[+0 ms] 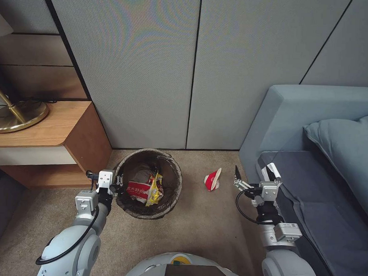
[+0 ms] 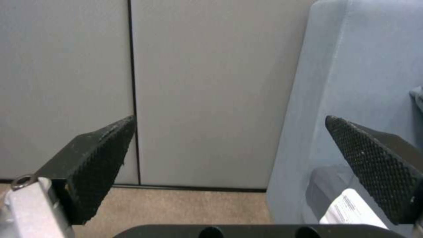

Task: Pick up the trash bin, then pick up the garbage from the floor and place it into the trash bin.

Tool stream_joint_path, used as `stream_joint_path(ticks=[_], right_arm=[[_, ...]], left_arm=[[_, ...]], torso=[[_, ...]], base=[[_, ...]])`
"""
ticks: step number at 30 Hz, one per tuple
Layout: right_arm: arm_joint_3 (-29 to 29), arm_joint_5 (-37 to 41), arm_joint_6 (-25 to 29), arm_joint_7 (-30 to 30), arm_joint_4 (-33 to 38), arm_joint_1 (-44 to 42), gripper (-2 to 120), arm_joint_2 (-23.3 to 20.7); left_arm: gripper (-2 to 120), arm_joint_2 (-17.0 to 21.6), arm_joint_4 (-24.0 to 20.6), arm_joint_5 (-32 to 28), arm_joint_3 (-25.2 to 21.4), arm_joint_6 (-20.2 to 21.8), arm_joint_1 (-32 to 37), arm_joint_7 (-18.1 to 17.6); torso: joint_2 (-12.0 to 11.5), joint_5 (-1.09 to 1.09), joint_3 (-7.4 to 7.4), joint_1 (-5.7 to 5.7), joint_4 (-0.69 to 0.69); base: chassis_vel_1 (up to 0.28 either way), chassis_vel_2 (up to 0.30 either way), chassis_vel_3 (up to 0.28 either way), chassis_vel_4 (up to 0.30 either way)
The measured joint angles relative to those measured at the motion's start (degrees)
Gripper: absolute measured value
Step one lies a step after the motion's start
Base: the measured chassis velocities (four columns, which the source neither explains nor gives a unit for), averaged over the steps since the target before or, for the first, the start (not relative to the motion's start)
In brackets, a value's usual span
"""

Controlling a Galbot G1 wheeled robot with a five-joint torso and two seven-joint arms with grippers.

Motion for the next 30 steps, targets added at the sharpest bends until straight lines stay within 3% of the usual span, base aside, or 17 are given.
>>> stream_joint_path(ticks=[6, 15, 20, 30], right_arm=[[-0.5, 0.3, -3.1, 1.2, -0.2, 1.4, 100, -0.7], [-2.6, 6.5, -11.3, 4.2, -2.7, 8.8, 100, -5.5], [-5.5, 11.3, -14.7, 5.8, -7.0, 15.3, 100, -9.3], [-11.9, 18.9, -19.0, 9.4, -14.8, 22.9, 100, -12.0]], left_arm=[[2, 0.2, -0.6, -0.5, -0.4, 0.1, 0.0, -0.1], [2, 0.2, -1.9, -1.2, -0.7, 0.3, 0.6, -0.5], [2, 0.1, -2.6, -1.4, -0.8, 0.5, 1.5, -0.8], [2, 0.1, -4.2, -1.1, -0.9, 0.8, 3.5, -0.9]], torso=[[0.0, 0.00, 0.00, 0.00, 0.00], [0.0, 0.01, 0.00, 0.00, 0.01], [0.0, 0.01, 0.01, 0.00, 0.00], [0.0, 0.01, 0.01, 0.00, 0.00]], base=[[0.000, 0.000, 0.000, 0.000], [0.000, 0.000, 0.000, 0.000], [0.000, 0.000, 0.000, 0.000], [0.000, 0.000, 0.000, 0.000]])
